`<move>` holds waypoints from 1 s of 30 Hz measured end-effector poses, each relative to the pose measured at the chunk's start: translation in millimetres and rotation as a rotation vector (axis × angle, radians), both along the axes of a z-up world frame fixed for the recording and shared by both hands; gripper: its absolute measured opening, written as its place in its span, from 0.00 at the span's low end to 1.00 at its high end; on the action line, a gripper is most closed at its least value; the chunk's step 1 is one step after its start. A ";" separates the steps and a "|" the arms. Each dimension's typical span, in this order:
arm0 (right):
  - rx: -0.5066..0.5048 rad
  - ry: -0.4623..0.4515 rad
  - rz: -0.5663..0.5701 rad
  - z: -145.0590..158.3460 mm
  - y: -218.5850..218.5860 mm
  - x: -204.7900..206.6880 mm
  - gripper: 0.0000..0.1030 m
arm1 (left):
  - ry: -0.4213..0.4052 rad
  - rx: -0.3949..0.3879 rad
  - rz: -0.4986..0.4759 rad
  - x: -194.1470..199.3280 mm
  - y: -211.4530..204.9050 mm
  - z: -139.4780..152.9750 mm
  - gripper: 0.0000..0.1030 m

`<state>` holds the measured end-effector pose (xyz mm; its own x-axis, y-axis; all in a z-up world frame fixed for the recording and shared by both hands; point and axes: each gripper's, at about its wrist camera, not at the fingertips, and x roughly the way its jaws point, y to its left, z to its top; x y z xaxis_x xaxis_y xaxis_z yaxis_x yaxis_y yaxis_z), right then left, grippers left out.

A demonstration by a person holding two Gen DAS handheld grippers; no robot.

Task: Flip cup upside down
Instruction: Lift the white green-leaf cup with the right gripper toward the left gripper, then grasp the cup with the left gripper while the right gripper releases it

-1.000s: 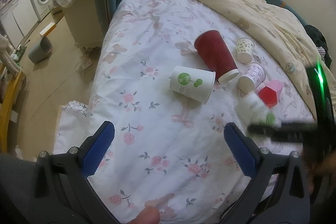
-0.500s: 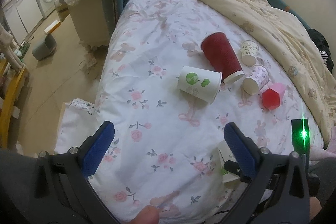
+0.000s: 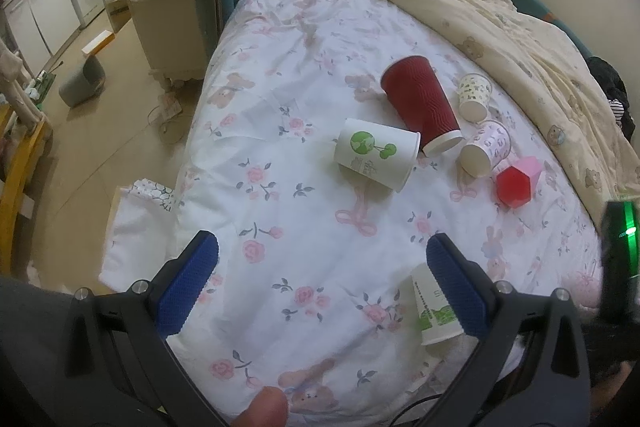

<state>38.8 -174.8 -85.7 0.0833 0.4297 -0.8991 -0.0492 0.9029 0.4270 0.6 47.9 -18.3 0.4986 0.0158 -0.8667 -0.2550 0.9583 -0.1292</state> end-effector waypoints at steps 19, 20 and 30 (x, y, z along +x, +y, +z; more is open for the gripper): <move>-0.221 -0.537 -0.022 67.6 -49.7 -17.3 1.00 | 0.024 0.019 -0.009 -1.6 -5.1 -6.4 1.00; -0.240 -0.555 -0.032 65.2 -52.3 -18.8 1.00 | 0.024 0.022 -0.011 -1.7 -6.2 -7.1 1.00; -0.220 -0.556 -0.058 67.8 -54.1 -16.1 1.00 | 0.019 0.054 -0.057 -1.1 -19.2 -10.2 1.00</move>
<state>22.8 -228.9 -17.9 0.5846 0.2190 -0.7812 -0.1600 0.9751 0.1537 -0.4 28.7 -28.5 0.4831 0.0350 -0.8749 -0.2021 0.9767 -0.0725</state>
